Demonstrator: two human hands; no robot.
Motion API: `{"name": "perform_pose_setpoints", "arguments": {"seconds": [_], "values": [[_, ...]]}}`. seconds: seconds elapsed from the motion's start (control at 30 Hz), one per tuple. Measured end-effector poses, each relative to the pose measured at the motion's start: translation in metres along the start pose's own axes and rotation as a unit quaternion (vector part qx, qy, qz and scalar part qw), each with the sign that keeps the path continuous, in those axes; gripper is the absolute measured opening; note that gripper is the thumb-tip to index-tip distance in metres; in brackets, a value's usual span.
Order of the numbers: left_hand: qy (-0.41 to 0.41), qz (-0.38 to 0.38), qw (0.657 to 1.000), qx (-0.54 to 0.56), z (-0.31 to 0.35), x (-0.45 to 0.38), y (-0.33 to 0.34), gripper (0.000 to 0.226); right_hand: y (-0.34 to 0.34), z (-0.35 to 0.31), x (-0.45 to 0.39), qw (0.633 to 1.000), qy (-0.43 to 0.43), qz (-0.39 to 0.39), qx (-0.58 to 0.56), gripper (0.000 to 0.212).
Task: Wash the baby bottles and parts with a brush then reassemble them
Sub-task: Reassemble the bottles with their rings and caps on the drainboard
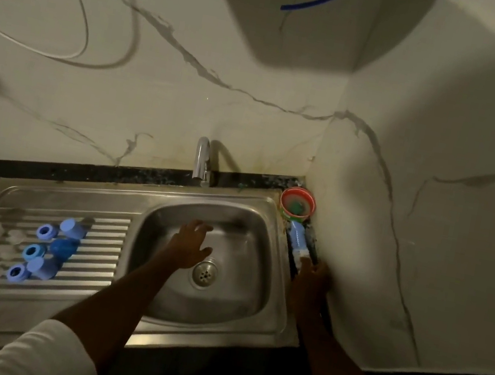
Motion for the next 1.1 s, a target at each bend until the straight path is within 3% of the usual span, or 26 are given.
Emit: {"name": "perform_pose_setpoints", "arguments": {"seconds": [0.17,0.23,0.3,0.4,0.47,0.53,0.6,0.7,0.73,0.83,0.97,1.1], "values": [[-0.007,0.045,0.999,0.018,0.009,0.003,-0.003,0.056,0.006,-0.030,0.014,0.981,-0.159,0.070,0.088,0.028],[-0.006,0.058,0.998,0.030,0.010,0.005,-0.004,0.045,0.025,-0.045,0.025,0.945,-0.301,0.018,0.128,0.018],[-0.010,0.061,0.997,0.037,0.011,0.007,-0.006,0.023,0.056,-0.045,0.032,0.880,-0.416,-0.090,0.211,0.004],[-0.039,0.052,0.996,0.060,0.014,0.013,-0.017,0.007,0.099,-0.062,0.049,0.818,-0.452,-0.216,0.284,0.014],[-0.030,0.093,0.993,0.070,0.019,0.019,-0.031,0.006,0.105,-0.092,0.072,0.813,-0.461,-0.211,0.287,0.006],[0.014,0.184,0.979,0.087,0.023,0.032,-0.049,0.007,0.106,-0.119,0.097,0.805,-0.514,-0.181,0.237,0.011],[0.036,0.189,0.979,0.074,0.015,0.045,-0.052,0.017,0.111,-0.124,0.111,0.806,-0.516,-0.189,0.221,0.017],[-0.071,0.015,0.993,-0.093,-0.017,0.056,-0.025,0.063,0.132,-0.090,0.111,0.789,-0.411,-0.289,0.354,0.032],[-0.101,-0.003,0.990,-0.097,-0.031,0.060,-0.018,0.069,0.138,-0.081,0.114,0.786,-0.376,-0.306,0.383,0.035],[-0.101,0.028,0.994,-0.042,-0.058,0.069,-0.018,0.057,0.151,-0.073,0.127,0.797,-0.386,-0.283,0.369,0.025],[-0.077,0.040,0.996,-0.025,-0.098,0.088,-0.040,0.035,0.167,-0.056,0.158,0.773,-0.366,-0.316,0.410,0.018],[-0.078,0.084,0.993,0.000,-0.176,0.118,-0.052,0.029,0.209,-0.035,0.197,0.751,-0.349,-0.356,0.433,0.024]]}}
Point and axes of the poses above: each hand's wrist, its own x-axis away from the middle knuckle, its own y-axis out of the palm, z = x × y, the point moved 3 cm from there along -x, towards the middle knuckle, and after that the axes turned 7 degrees about -x, right-handed, at the moved point
